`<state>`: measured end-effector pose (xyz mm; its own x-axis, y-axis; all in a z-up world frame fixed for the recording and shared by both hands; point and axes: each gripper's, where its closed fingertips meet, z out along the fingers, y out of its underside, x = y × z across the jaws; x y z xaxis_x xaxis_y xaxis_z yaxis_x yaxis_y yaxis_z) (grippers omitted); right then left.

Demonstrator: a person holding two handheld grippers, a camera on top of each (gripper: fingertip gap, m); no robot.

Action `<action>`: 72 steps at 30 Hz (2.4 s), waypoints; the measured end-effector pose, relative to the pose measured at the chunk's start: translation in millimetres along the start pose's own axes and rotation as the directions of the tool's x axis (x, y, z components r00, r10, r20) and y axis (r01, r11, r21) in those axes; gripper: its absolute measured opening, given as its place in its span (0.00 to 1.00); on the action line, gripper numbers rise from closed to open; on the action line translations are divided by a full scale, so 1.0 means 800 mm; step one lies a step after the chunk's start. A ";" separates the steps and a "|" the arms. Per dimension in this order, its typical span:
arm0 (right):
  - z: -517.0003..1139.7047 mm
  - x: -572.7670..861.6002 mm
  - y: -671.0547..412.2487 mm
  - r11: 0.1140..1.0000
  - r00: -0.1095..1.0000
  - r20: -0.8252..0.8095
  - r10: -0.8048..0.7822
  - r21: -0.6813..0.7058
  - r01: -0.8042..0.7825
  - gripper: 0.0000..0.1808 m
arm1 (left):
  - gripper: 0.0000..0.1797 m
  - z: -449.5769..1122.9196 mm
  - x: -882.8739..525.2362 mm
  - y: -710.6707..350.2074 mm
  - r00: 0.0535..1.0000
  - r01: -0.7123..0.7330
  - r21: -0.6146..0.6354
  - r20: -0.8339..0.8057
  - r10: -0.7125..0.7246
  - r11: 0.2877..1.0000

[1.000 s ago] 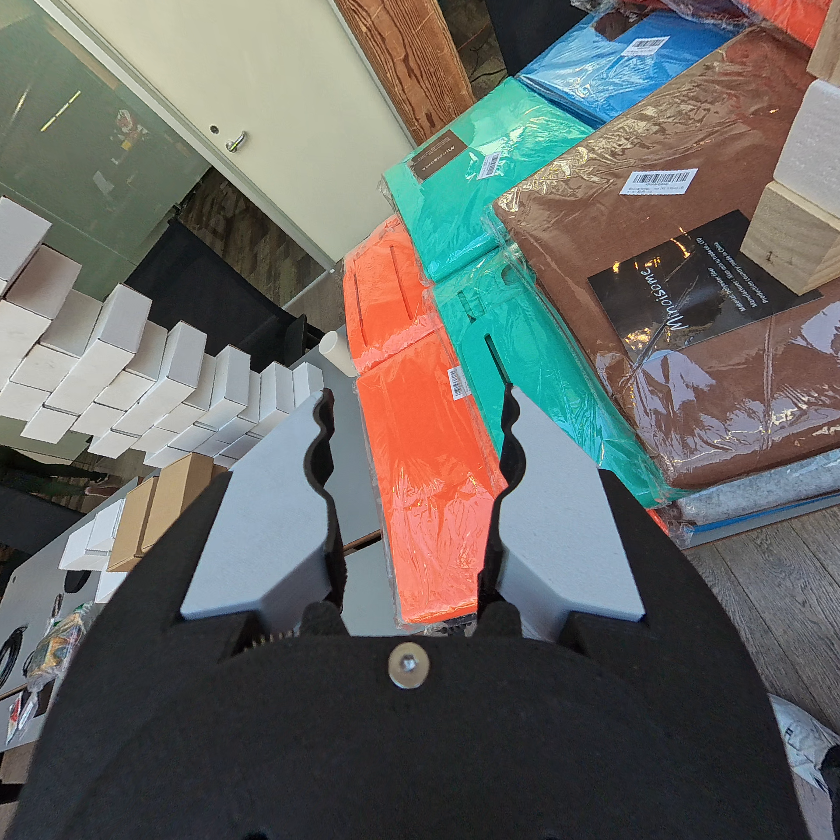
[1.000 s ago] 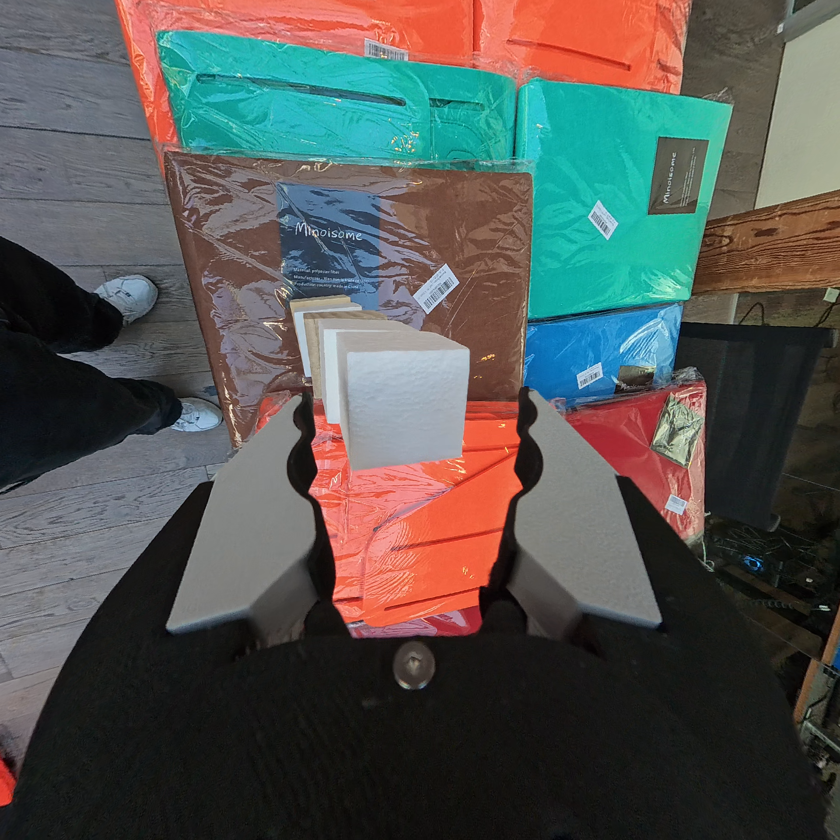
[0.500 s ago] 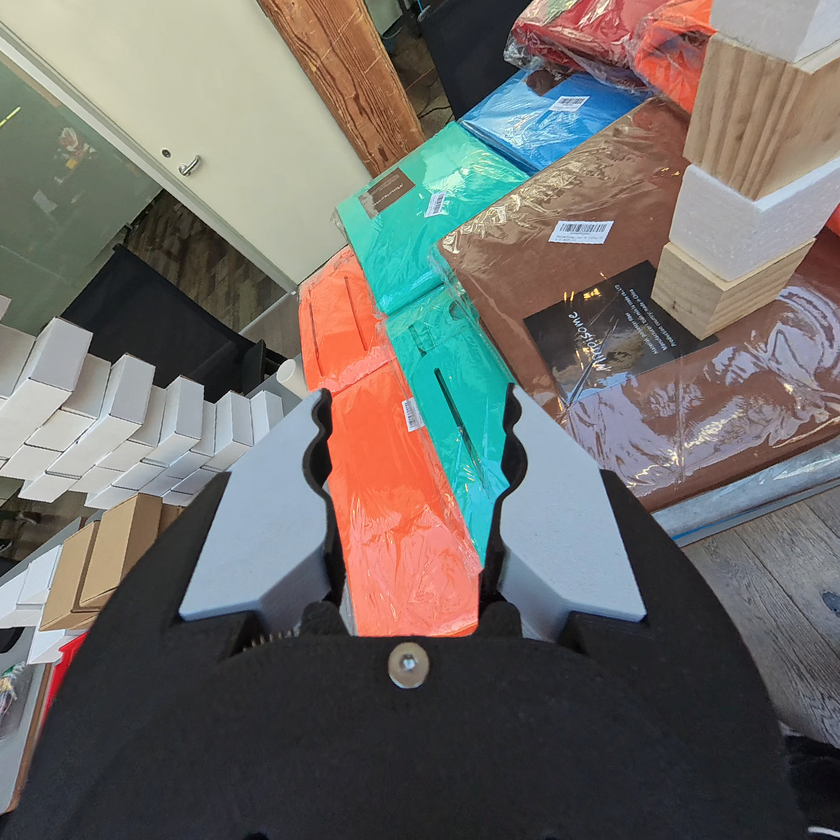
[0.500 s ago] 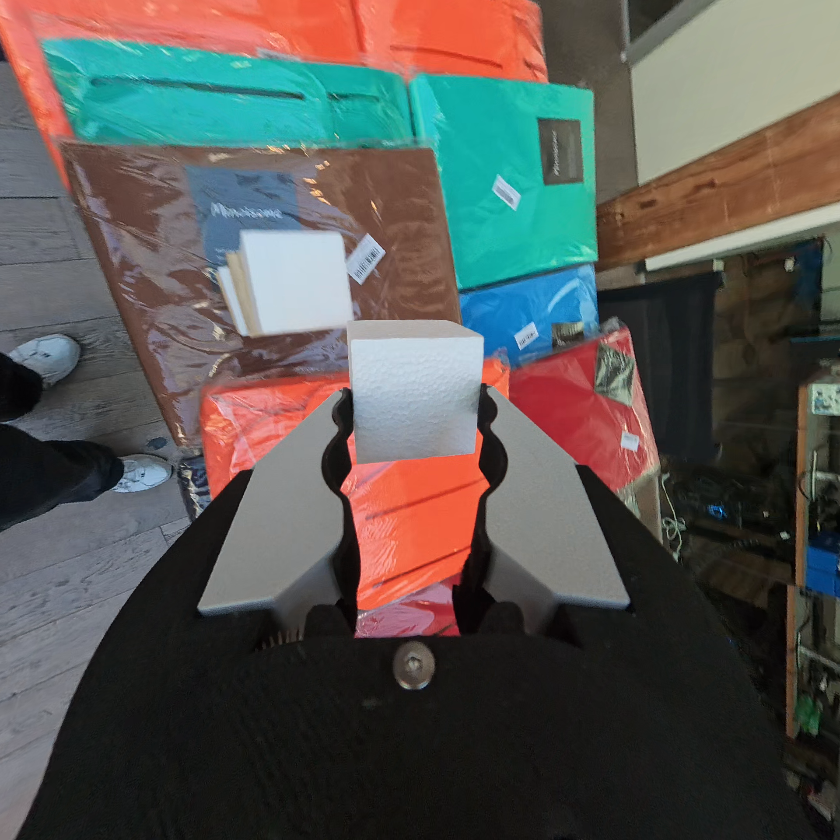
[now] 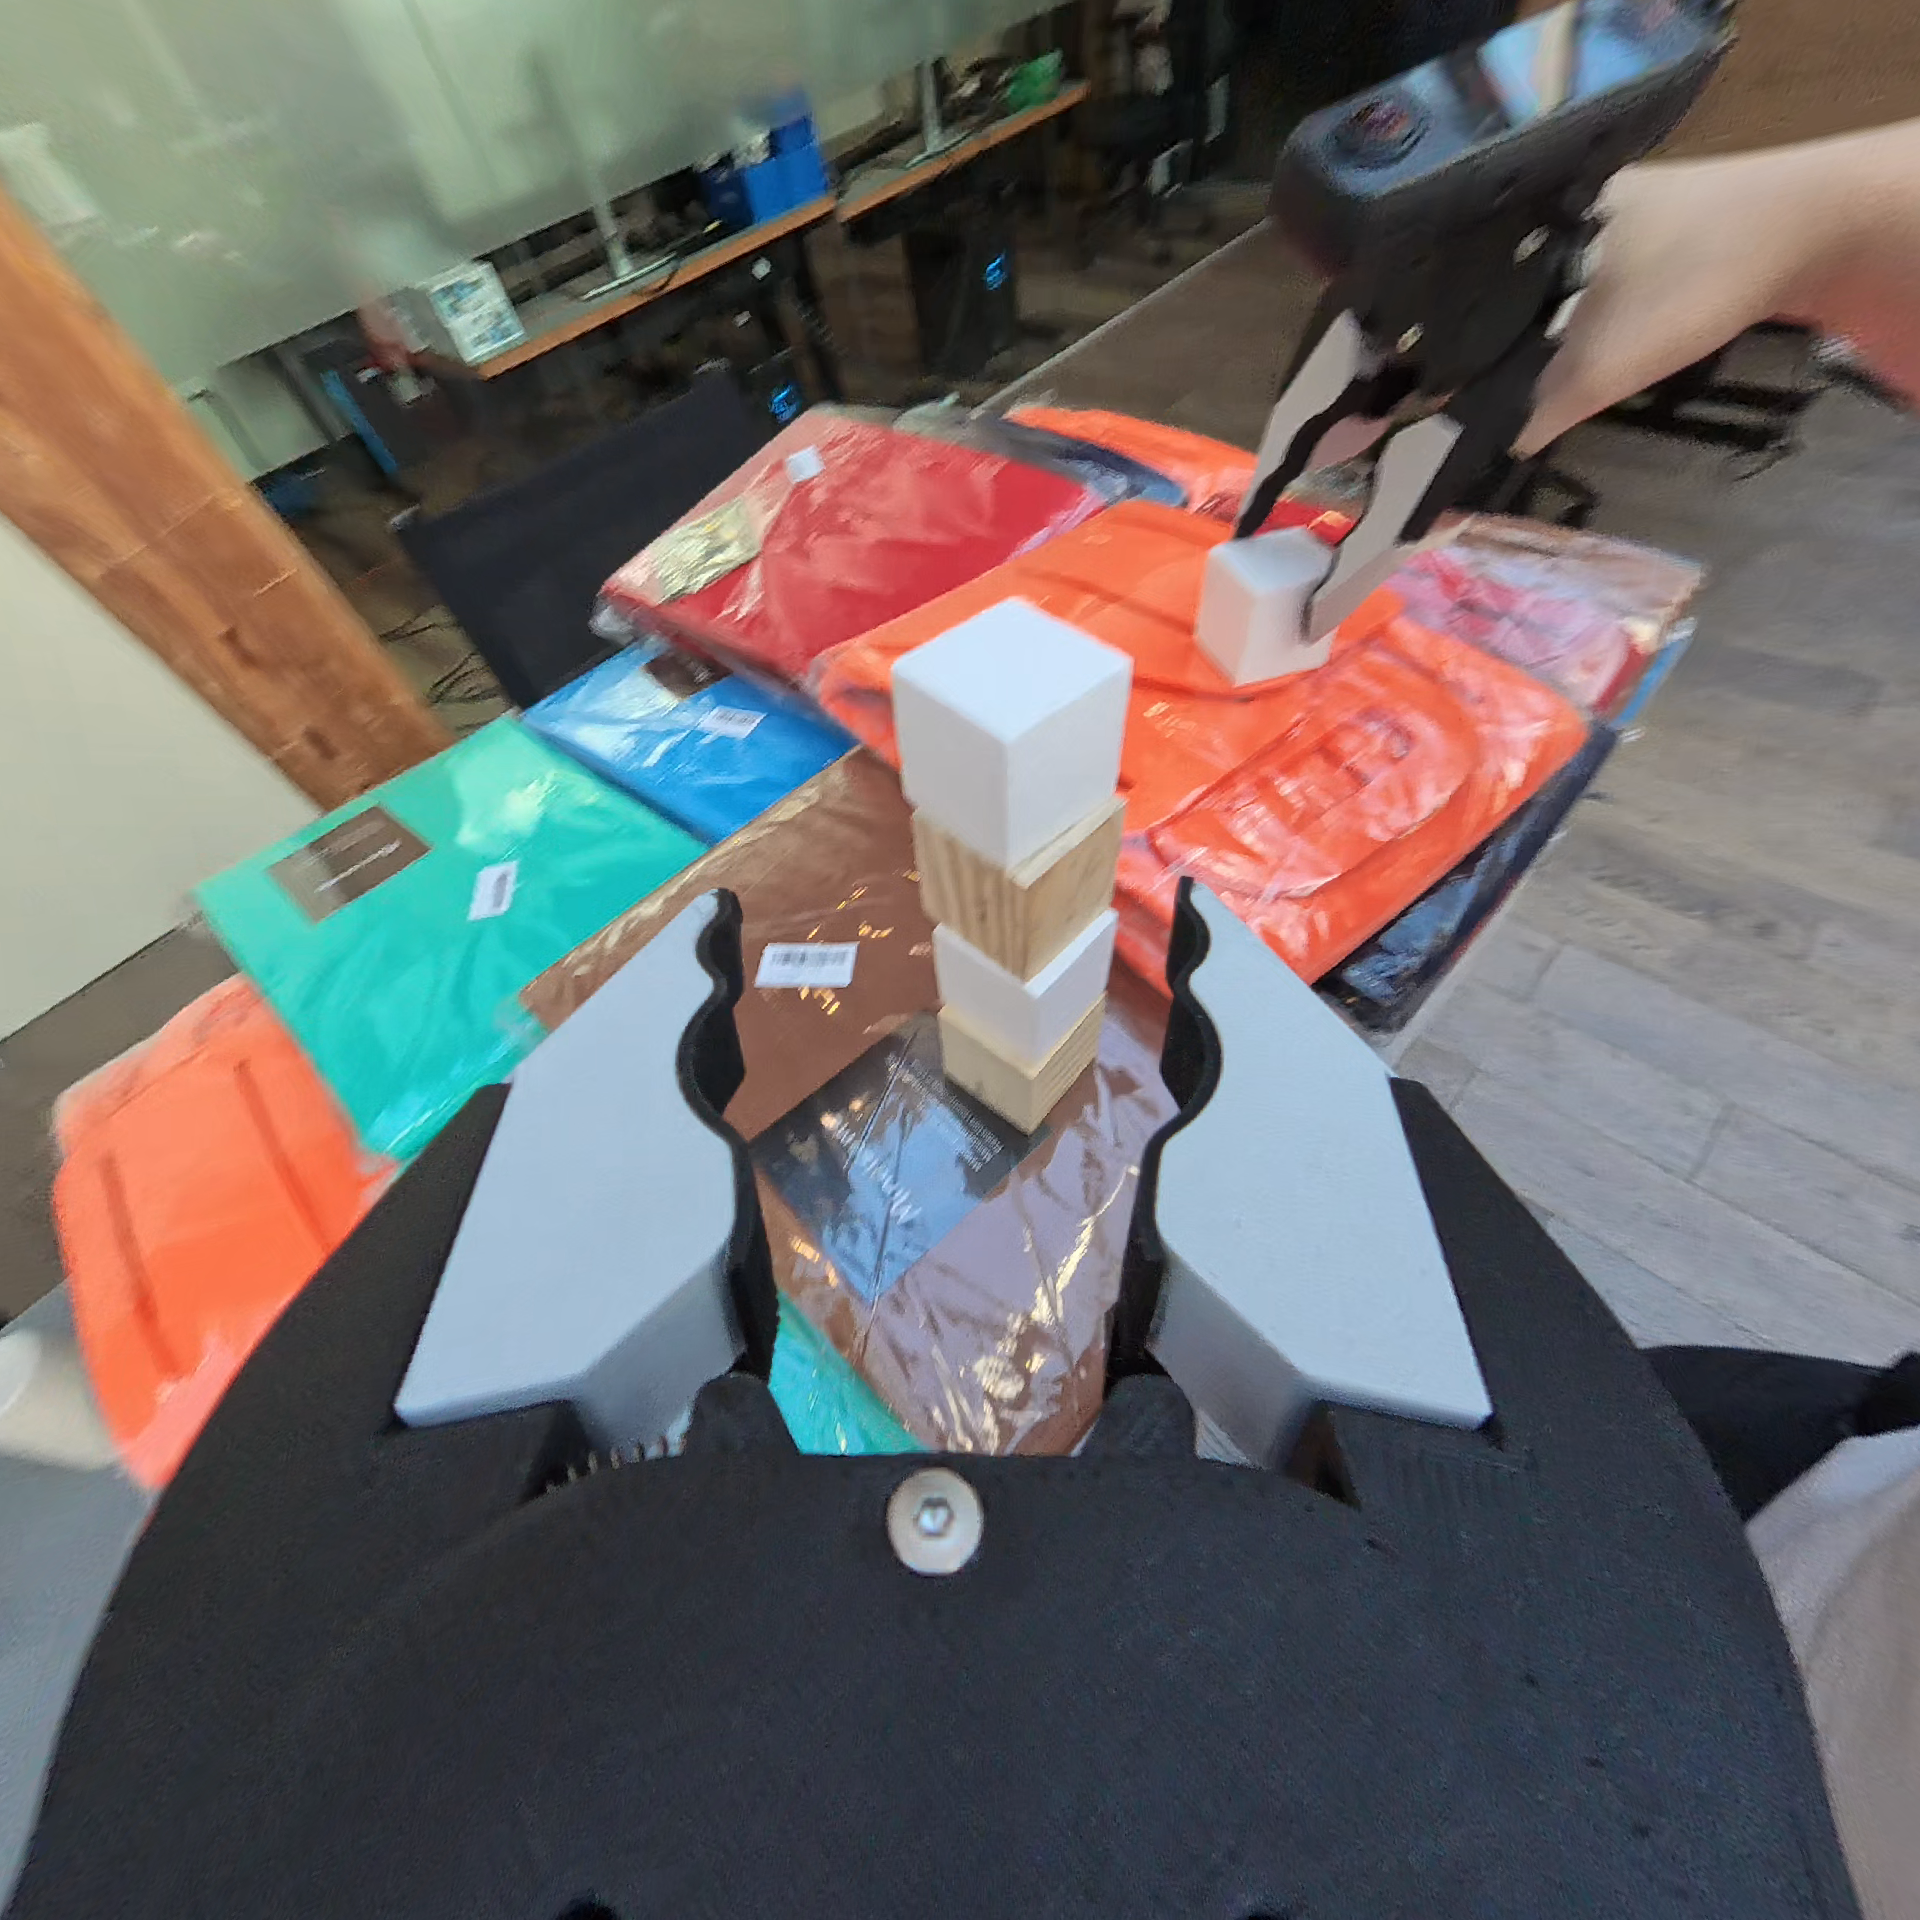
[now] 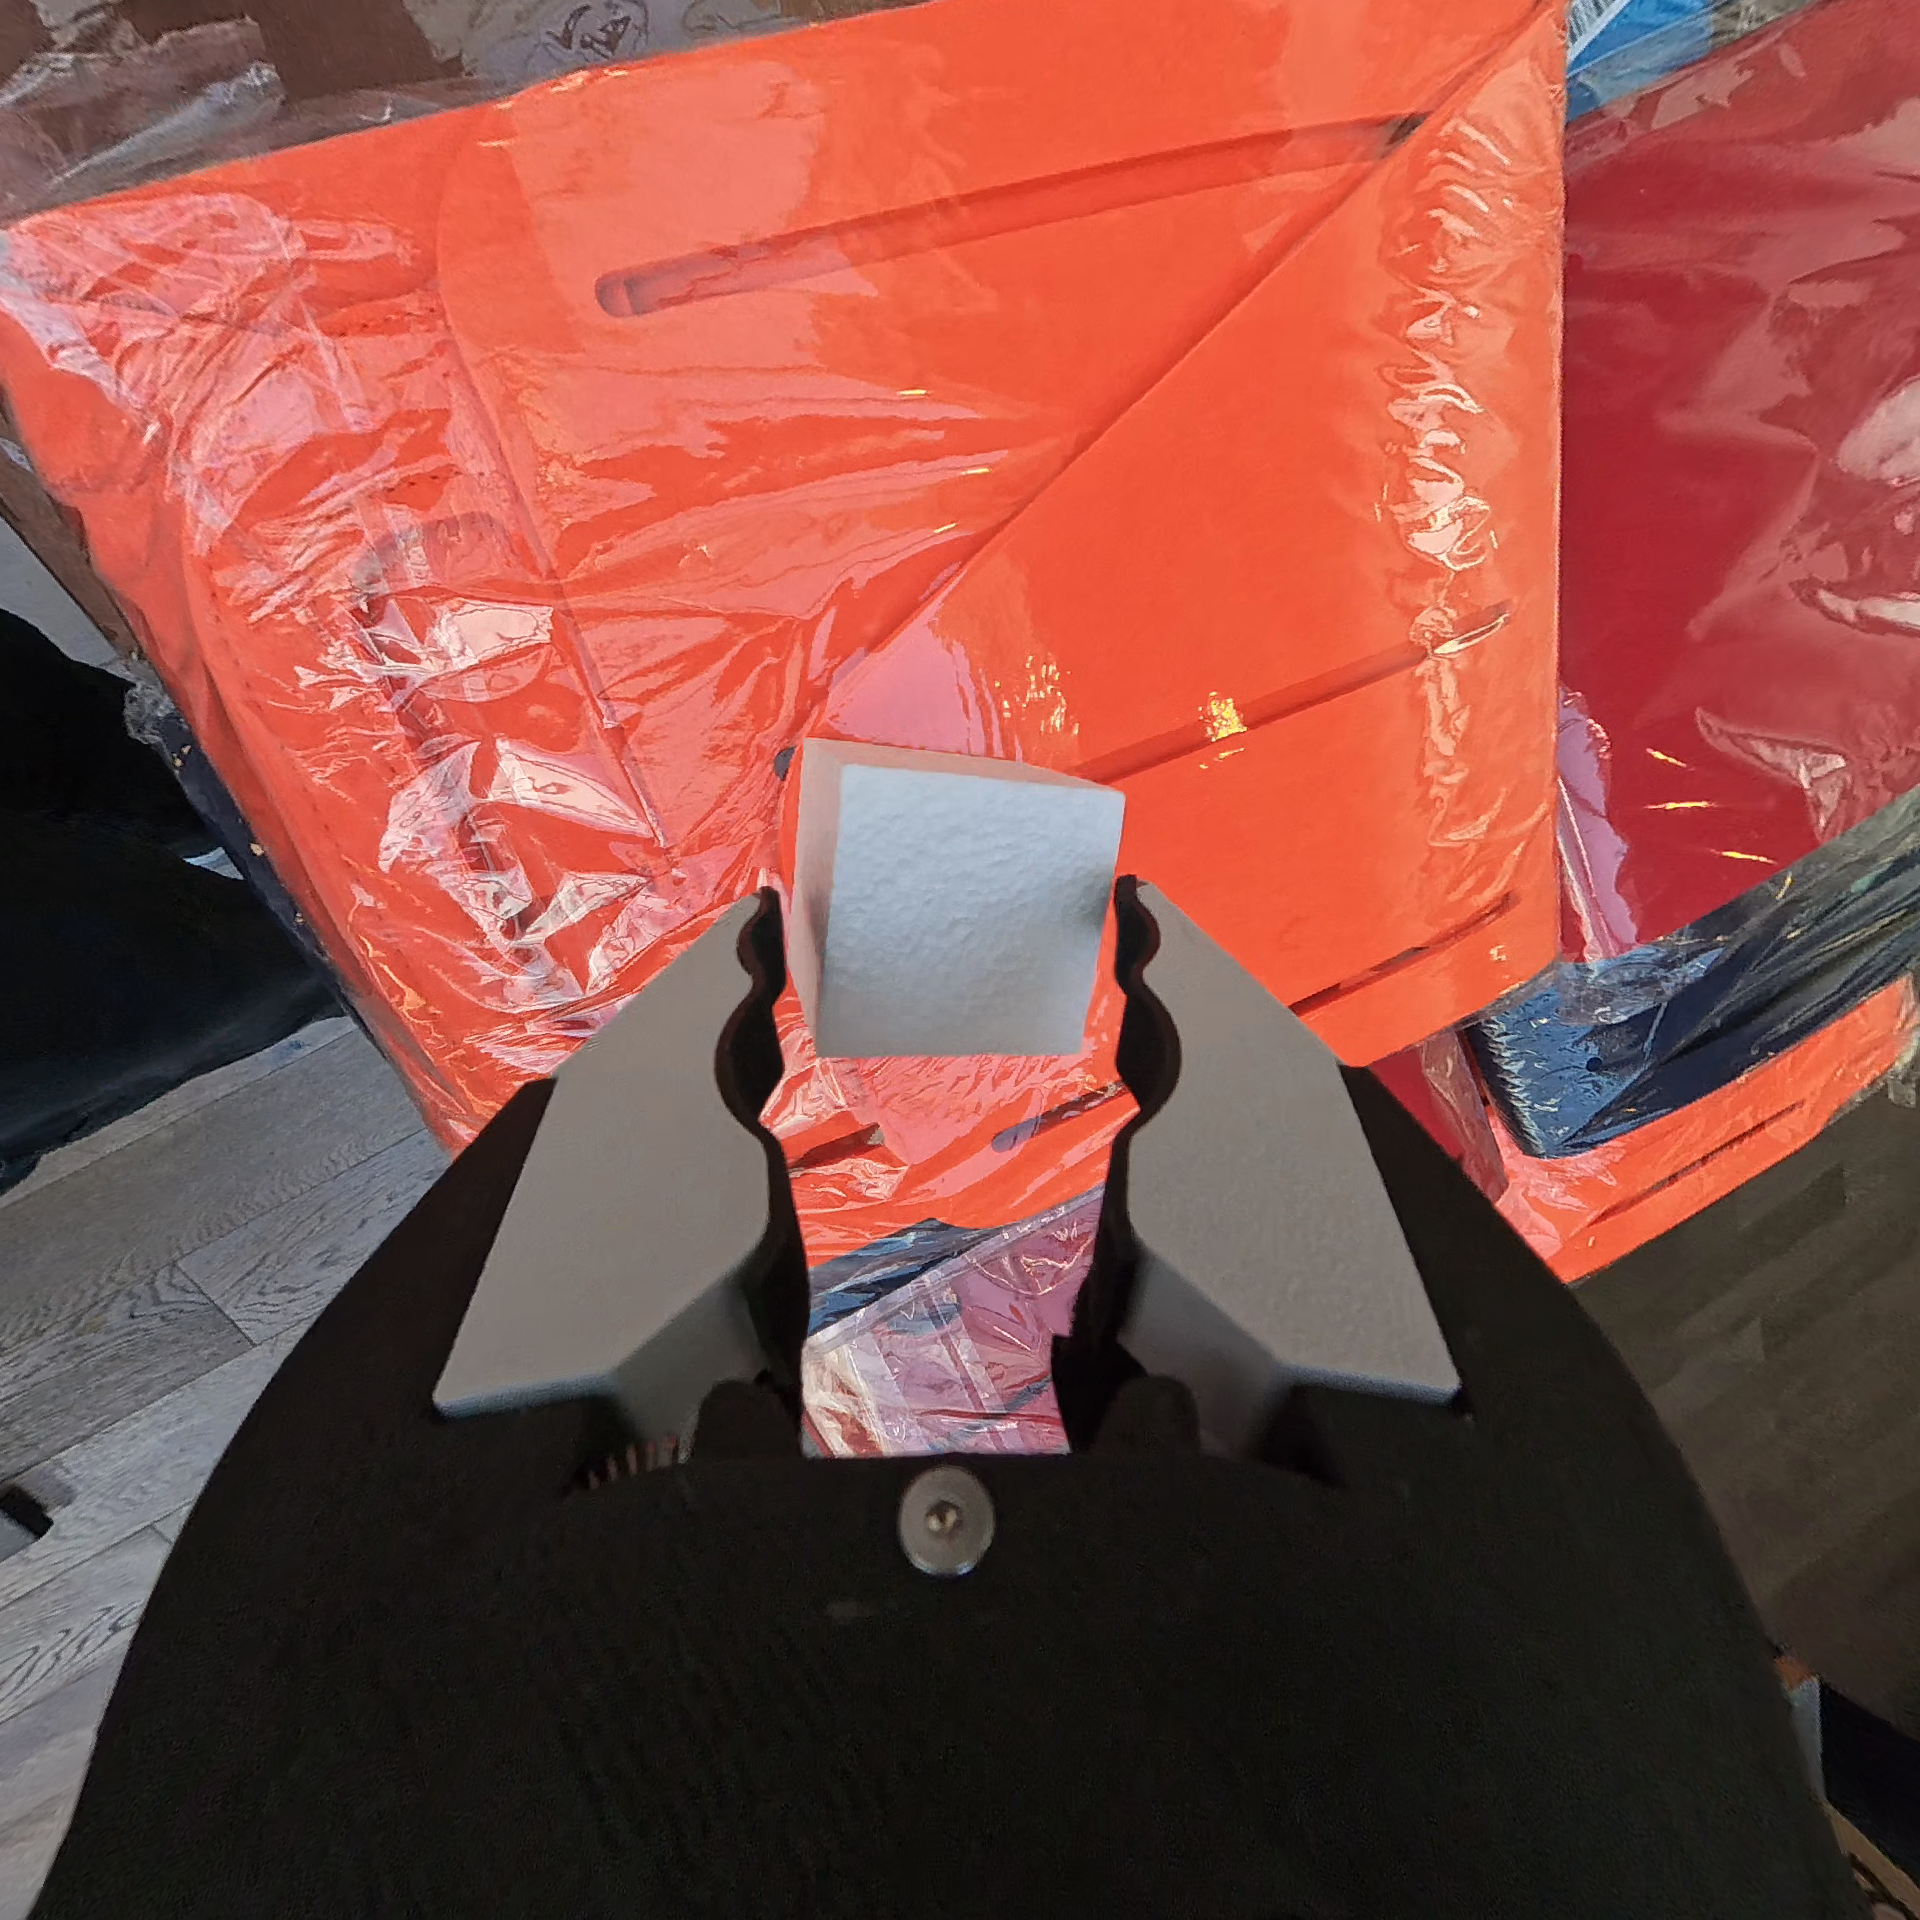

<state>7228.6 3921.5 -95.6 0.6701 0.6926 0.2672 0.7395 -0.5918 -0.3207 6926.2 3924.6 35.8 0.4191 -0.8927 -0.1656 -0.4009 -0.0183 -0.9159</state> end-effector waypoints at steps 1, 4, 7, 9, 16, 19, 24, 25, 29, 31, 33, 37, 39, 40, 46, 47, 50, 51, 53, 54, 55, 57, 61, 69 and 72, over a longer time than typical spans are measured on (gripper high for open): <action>-0.002 -0.002 0.000 1.000 1.000 0.011 0.002 0.012 -0.002 0.37 | 0.47 0.004 0.006 -0.015 0.997 -0.001 0.033 -0.072 0.003 0.999; -0.017 -0.003 0.002 0.997 1.000 -0.001 0.016 0.074 -0.016 0.40 | 0.46 0.025 0.015 -0.040 0.965 -0.078 0.063 -0.248 0.091 0.995; -0.045 -0.016 0.006 0.980 0.999 -0.009 0.052 0.192 -0.049 0.40 | 0.47 0.053 0.023 -0.051 0.900 -0.129 0.047 -0.413 0.137 0.991; -0.061 -0.033 0.018 0.963 0.997 -0.002 0.082 0.257 -0.079 0.40 | 0.47 0.074 0.021 -0.054 0.872 -0.151 0.016 -0.469 0.140 0.988; -0.096 -0.081 0.110 0.917 0.975 0.011 0.221 0.338 -0.212 0.40 | 0.46 0.129 0.019 -0.017 0.830 -0.299 -0.142 -0.527 0.184 0.944; -0.106 -0.092 0.150 0.890 0.957 0.030 0.288 0.361 -0.279 0.40 | 0.31 0.133 0.025 -0.017 0.820 -0.304 -0.154 -0.544 0.176 0.940; -0.108 -0.102 0.205 0.863 0.940 0.071 0.334 0.377 -0.336 0.39 | 0.30 0.144 0.048 -0.121 0.894 -0.050 -0.046 -0.448 0.024 0.998; -0.105 -0.101 0.212 0.859 0.938 0.089 0.335 0.380 -0.343 0.39 | 0.31 0.156 0.064 -0.141 0.906 -0.019 -0.025 -0.423 0.007 1.000; -0.092 -0.087 0.228 0.864 0.942 0.147 0.301 0.375 -0.335 0.39 | 0.31 0.242 0.132 -0.148 0.931 -0.022 -0.066 -0.365 -0.004 0.998; -0.093 -0.077 0.231 0.874 0.955 0.147 0.257 0.385 -0.295 0.39 | 0.31 0.283 0.156 -0.129 0.925 -0.003 -0.124 -0.377 -0.044 0.992; -0.096 -0.068 0.234 0.879 0.962 0.151 0.229 0.393 -0.271 0.39 | 0.31 0.313 0.166 -0.115 0.928 0.020 -0.163 -0.363 -0.078 0.986; -0.104 -0.055 0.242 0.873 0.965 0.165 0.206 0.416 -0.257 0.39 | 0.31 0.341 0.173 -0.096 0.945 -0.027 -0.219 -0.325 -0.047 0.975; -0.106 -0.052 0.245 0.872 0.966 0.171 0.194 0.421 -0.250 0.39 | 0.31 0.346 0.179 -0.093 0.941 -0.033 -0.237 -0.334 -0.049 0.971; -0.106 -0.051 0.247 0.874 0.967 0.173 0.188 0.420 -0.245 0.39 | 0.31 0.349 0.180 -0.090 0.943 -0.041 -0.250 -0.331 -0.045 0.967; -0.095 -0.049 0.250 0.884 0.967 0.209 0.146 0.411 -0.222 0.39 | 0.31 0.353 0.188 -0.079 0.949 -0.083 -0.295 -0.314 -0.014 0.952; -0.091 -0.048 0.250 0.887 0.967 0.214 0.137 0.407 -0.216 0.39 | 0.31 0.354 0.185 -0.077 0.955 -0.090 -0.301 -0.297 -0.004 0.949; -0.082 -0.045 0.247 0.891 0.965 0.231 0.122 0.403 -0.209 0.39 | 0.31 0.351 0.185 -0.076 0.958 -0.100 -0.307 -0.288 0.008 0.946; -0.079 -0.044 0.245 0.891 0.964 0.237 0.120 0.403 -0.210 0.39 | 0.31 0.350 0.185 -0.074 0.958 -0.101 -0.315 -0.287 0.006 0.944; -0.075 -0.044 0.240 0.888 0.963 0.246 0.111 0.410 -0.207 0.40 | 0.43 0.350 0.182 -0.073 0.963 -0.085 -0.327 -0.270 -0.007 0.941; -0.073 -0.044 0.237 0.888 0.963 0.248 0.104 0.413 -0.202 0.40 | 0.47 0.347 0.179 -0.074 0.965 -0.066 -0.332 -0.260 -0.024 0.941; -0.073 -0.044 0.235 0.889 0.964 0.249 0.097 0.413 -0.196 0.40 | 0.48 0.340 0.176 -0.077 0.966 -0.042 -0.327 -0.254 -0.045 0.944; -0.076 -0.042 0.232 0.891 0.968 0.239 0.079 0.418 -0.176 0.40 | 0.47 0.311 0.163 -0.086 0.973 0.003 -0.294 -0.221 -0.072 0.956; -0.088 -0.035 0.233 0.881 0.971 0.228 0.075 0.440 -0.172 0.40 | 0.44 0.206 0.073 -0.061 0.992 -0.036 -0.254 0.108 0.066 0.966; -0.086 -0.020 0.223 0.905 0.975 0.222 0.025 0.410 -0.117 0.40 | 0.57 0.151 0.020 0.029 0.981 0.185 -0.332 0.115 -0.155 0.925; -0.089 -0.018 0.212 0.904 0.977 0.213 -0.005 0.419 -0.086 0.40 | 0.50 0.158 0.021 0.051 0.963 0.260 -0.346 0.159 -0.216 0.902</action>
<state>7348.5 3781.9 -89.4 0.6371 0.7677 0.0691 0.5838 -0.4220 -0.6937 7020.0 3965.4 -50.5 0.6198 -0.7845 -0.0193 -0.5342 -0.4038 -0.7427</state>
